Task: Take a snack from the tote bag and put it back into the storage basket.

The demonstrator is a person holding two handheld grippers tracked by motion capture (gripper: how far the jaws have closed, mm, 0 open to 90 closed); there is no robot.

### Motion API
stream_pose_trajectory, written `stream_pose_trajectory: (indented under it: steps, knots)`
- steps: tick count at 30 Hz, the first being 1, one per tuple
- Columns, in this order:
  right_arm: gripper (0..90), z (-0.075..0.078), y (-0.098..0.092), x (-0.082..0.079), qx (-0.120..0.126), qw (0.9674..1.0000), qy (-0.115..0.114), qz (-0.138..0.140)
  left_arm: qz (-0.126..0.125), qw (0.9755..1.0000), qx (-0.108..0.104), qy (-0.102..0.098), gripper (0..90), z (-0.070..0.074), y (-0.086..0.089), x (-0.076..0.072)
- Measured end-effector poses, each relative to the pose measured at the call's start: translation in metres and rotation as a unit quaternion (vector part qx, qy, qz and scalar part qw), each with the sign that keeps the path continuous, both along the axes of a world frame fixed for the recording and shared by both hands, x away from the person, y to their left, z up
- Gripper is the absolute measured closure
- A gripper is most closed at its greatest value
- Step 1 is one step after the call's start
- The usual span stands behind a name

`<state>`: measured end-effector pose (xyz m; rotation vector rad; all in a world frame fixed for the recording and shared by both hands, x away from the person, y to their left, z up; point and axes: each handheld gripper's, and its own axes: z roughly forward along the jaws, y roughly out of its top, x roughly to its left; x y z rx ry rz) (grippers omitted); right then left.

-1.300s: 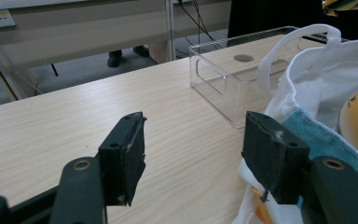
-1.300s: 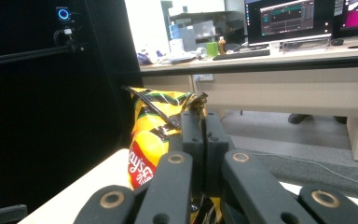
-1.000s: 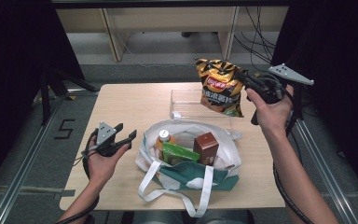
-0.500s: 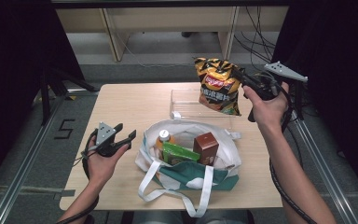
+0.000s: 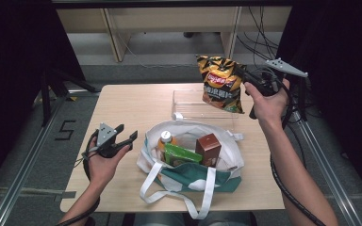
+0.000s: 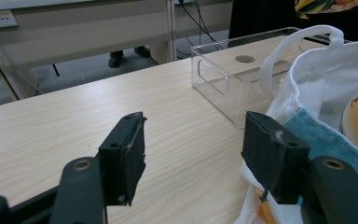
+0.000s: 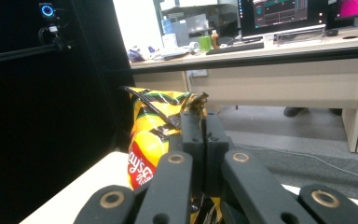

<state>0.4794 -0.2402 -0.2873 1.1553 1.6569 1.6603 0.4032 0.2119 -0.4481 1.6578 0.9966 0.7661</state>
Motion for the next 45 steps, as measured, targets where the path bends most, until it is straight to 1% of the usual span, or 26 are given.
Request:
stream_pose_trajectory:
  steps: [2, 3, 4, 5, 7, 8, 9, 11, 12, 15, 16, 18, 21, 26, 27, 28, 29, 30, 34, 36, 38, 39, 41, 43, 44, 45]
  knots:
    - [90.0, -0.001, 0.001, 0.002, 0.001, 1.0000, 0.005, -0.001, -0.001, 1.0000, -0.001, -0.001, 38.7, 0.000, -0.001, 0.000]
    - [90.0, -0.002, 0.001, 0.003, 0.001, 1.0000, 0.001, 0.001, -0.002, 1.0000, 0.000, -0.001, 38.7, 0.000, -0.001, 0.000]
    - [90.0, -0.002, 0.001, 0.003, 0.002, 1.0000, 0.008, 0.000, -0.002, 1.0000, 0.000, -0.001, 38.7, 0.000, -0.001, 0.000]
    - [90.0, -0.002, 0.001, 0.005, 0.001, 1.0000, 0.005, -0.002, -0.002, 1.0000, -0.001, -0.001, 38.7, 0.000, -0.001, 0.000]
    - [90.0, -0.003, 0.002, 0.006, 0.006, 0.9999, 0.011, -0.001, 0.000, 1.0000, -0.001, 0.000, 38.7, 0.000, 0.000, 0.000]
    - [90.0, -0.003, 0.001, 0.008, -0.001, 1.0000, 0.006, -0.003, 0.000, 1.0000, -0.001, 0.000, 38.7, 0.000, 0.000, 0.000]
    - [90.0, -0.003, 0.001, 0.009, -0.001, 1.0000, 0.006, -0.004, 0.000, 1.0000, -0.001, 0.000, 38.7, 0.000, 0.000, 0.000]
    - [90.0, -0.003, 0.001, 0.010, 0.001, 1.0000, 0.008, -0.004, -0.001, 1.0000, -0.001, 0.000, 38.7, 0.000, 0.000, 0.000]
    - [90.0, -0.002, 0.002, 0.010, 0.002, 0.9999, 0.015, -0.004, -0.001, 1.0000, 0.000, 0.000, 38.7, 0.000, 0.000, 0.000]
    - [90.0, -0.004, 0.001, 0.012, -0.001, 0.9999, 0.011, -0.004, 0.002, 1.0000, -0.005, 0.001, 38.7, 0.000, 0.001, 0.000]
    - [90.0, -0.004, 0.002, 0.013, 0.000, 0.9999, 0.016, -0.004, 0.003, 1.0000, -0.004, 0.001, 38.7, 0.000, 0.001, 0.000]
    - [90.0, -0.005, 0.001, 0.015, 0.000, 0.9998, 0.016, -0.007, 0.003, 1.0000, -0.004, 0.000, 38.7, 0.000, 0.001, 0.000]
    - [90.0, -0.004, 0.003, 0.016, 0.007, 0.9998, 0.019, -0.008, 0.001, 1.0000, -0.005, 0.000, 38.6, 0.000, 0.001, 0.000]
    - [90.0, -0.005, 0.004, 0.020, -0.002, 0.9998, 0.016, -0.007, 0.001, 1.0000, -0.003, 0.001, 38.6, 0.000, 0.001, 0.001]
    - [90.0, -0.005, 0.004, 0.020, 0.002, 0.9997, 0.023, -0.011, 0.001, 1.0000, -0.003, 0.001, 38.6, 0.000, 0.002, 0.000]
    - [90.0, -0.006, 0.004, 0.023, -0.003, 0.9999, 0.014, -0.009, 0.001, 1.0000, -0.002, 0.000, 38.6, 0.000, 0.002, 0.000]
    - [90.0, -0.006, 0.005, 0.023, 0.005, 0.9998, 0.019, -0.011, 0.002, 1.0000, -0.002, 0.001, 38.6, 0.000, 0.002, 0.000]
    - [90.0, -0.005, 0.005, 0.023, 0.003, 0.9997, 0.023, -0.009, 0.002, 1.0000, -0.002, 0.001, 38.6, 0.000, 0.002, 0.001]
    - [90.0, -0.003, 0.005, 0.027, 0.001, 0.9999, 0.016, -0.007, 0.000, 1.0000, -0.003, 0.001, 38.6, 0.000, 0.001, 0.001]
    - [90.0, -0.001, 0.006, 0.027, 0.004, 0.9997, 0.022, -0.008, 0.000, 1.0000, -0.004, 0.000, 38.6, 0.000, 0.001, 0.001]
    - [90.0, 0.000, 0.006, 0.029, -0.002, 0.9999, 0.013, -0.011, 0.000, 1.0000, -0.004, 0.001, 38.6, 0.000, 0.001, 0.001]
    - [90.0, 0.000, 0.006, 0.030, 0.001, 0.9998, 0.017, -0.011, 0.000, 1.0000, -0.004, 0.000, 38.6, 0.000, 0.001, 0.001]
    - [90.0, 0.000, 0.006, 0.033, -0.001, 0.9998, 0.014, -0.012, 0.001, 1.0000, -0.003, 0.000, 38.6, 0.000, 0.002, 0.001]
    - [90.0, 0.000, 0.007, 0.034, 0.009, 0.9996, 0.024, -0.015, 0.001, 1.0000, -0.004, 0.001, 38.6, 0.000, 0.002, 0.000]
    - [90.0, -0.001, 0.007, 0.036, 0.004, 0.9998, 0.018, -0.012, 0.001, 1.0000, -0.003, 0.001, 38.6, 0.000, 0.002, 0.001]
    - [90.0, -0.001, 0.007, 0.036, 0.005, 0.9997, 0.020, -0.015, 0.002, 1.0000, -0.004, 0.001, 38.6, 0.000, 0.002, 0.001]
